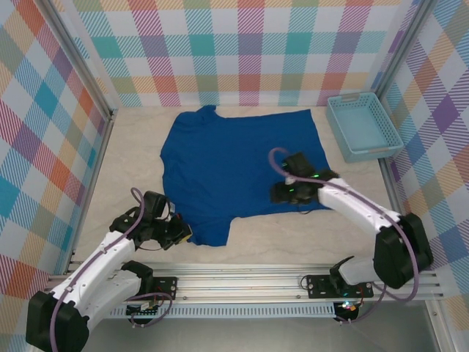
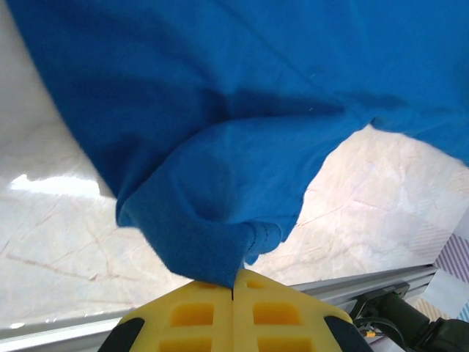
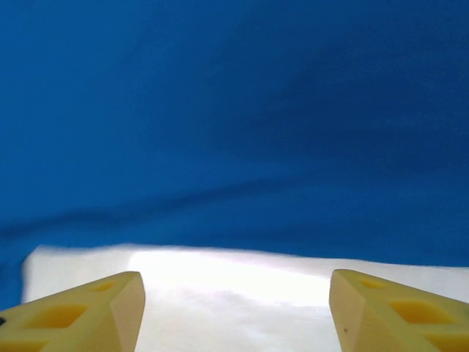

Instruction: Fold the inside-out t-shirt

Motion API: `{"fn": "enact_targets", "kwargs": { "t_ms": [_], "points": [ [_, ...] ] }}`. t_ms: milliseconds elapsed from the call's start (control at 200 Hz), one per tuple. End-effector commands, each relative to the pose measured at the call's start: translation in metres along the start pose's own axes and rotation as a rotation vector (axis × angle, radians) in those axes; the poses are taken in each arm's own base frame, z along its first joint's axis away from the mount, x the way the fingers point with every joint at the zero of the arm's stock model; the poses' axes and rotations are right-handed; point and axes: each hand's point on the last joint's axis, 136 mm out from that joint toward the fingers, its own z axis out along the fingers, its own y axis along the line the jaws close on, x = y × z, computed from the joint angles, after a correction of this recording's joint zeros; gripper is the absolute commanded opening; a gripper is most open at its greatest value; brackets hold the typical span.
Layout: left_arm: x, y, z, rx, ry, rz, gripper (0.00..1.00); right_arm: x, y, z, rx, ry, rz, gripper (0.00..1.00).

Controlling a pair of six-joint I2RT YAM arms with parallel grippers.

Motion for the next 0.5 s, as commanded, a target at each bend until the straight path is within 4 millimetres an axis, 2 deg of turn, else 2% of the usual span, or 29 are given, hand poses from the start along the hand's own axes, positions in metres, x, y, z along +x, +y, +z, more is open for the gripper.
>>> {"fn": "enact_targets", "kwargs": {
  "t_ms": [0, 80, 130, 230, 495],
  "points": [
    [-0.009, -0.017, -0.005, 0.052, -0.049, 0.069, 0.00, 0.015, -0.081, -0.007, 0.148, 0.030, 0.255, 0.70],
    [-0.011, -0.020, -0.006, 0.054, -0.051, 0.094, 0.00, 0.014, -0.122, -0.008, 0.204, -0.001, 0.380, 0.71],
    [-0.011, -0.022, -0.007, 0.058, -0.052, 0.105, 0.00, 0.019, -0.141, -0.005, 0.238, 0.011, 0.434, 0.71],
    [-0.012, -0.027, -0.010, 0.058, -0.052, 0.136, 0.00, 0.024, -0.160, 0.008, 0.215, 0.049, 0.525, 0.70],
    [-0.014, -0.033, -0.011, 0.054, -0.034, 0.177, 0.00, 0.012, -0.182, 0.022, 0.183, 0.048, 0.611, 0.65]
  ]
}}
